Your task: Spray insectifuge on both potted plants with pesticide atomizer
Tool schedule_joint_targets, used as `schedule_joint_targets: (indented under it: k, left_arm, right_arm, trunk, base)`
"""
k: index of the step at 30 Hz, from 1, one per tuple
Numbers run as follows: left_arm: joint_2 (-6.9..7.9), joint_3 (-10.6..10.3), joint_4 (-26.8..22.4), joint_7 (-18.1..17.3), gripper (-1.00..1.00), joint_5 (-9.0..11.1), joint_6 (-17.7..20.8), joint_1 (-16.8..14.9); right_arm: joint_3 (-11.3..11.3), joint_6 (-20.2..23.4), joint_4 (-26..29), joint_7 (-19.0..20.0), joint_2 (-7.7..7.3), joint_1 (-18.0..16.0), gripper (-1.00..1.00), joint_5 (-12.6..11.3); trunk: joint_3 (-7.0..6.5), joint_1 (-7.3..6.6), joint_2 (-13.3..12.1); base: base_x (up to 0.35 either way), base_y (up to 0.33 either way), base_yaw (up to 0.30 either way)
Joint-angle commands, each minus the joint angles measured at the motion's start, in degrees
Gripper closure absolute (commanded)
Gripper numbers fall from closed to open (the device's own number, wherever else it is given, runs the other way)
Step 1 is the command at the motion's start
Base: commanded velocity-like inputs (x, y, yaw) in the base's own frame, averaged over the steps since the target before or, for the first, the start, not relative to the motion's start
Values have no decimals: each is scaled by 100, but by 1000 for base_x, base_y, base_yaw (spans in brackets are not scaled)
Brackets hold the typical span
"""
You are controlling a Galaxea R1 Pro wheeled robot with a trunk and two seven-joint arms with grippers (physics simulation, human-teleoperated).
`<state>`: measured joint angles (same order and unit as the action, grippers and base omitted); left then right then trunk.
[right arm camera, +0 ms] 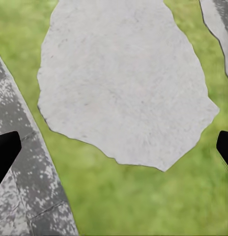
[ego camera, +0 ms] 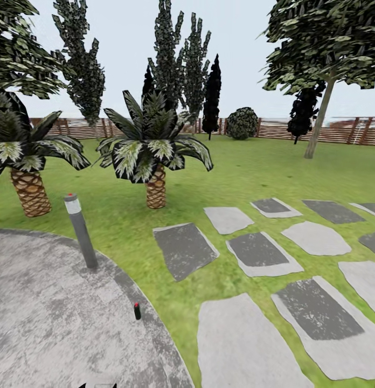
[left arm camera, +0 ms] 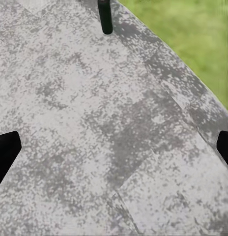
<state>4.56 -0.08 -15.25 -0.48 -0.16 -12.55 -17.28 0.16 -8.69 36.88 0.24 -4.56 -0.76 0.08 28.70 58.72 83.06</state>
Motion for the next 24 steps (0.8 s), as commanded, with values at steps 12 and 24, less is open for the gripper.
schedule_joint_targets:
  k: [12, 24]
  left_arm:
    - [1, -2, 4, -5, -100, -2, -19, -3]
    - [1, -4, 4, -5, -100, -2, -19, -4]
  right_arm:
    - [2, -19, -5, 3, -1, -3, -100, 1]
    - [2, -19, -5, 1, -1, -3, -100, 1]
  trunk:
    - [6, 1, 2]
    - [6, 1, 2]
  base:
    - [160, -265, 72]
    - [160, -265, 266]
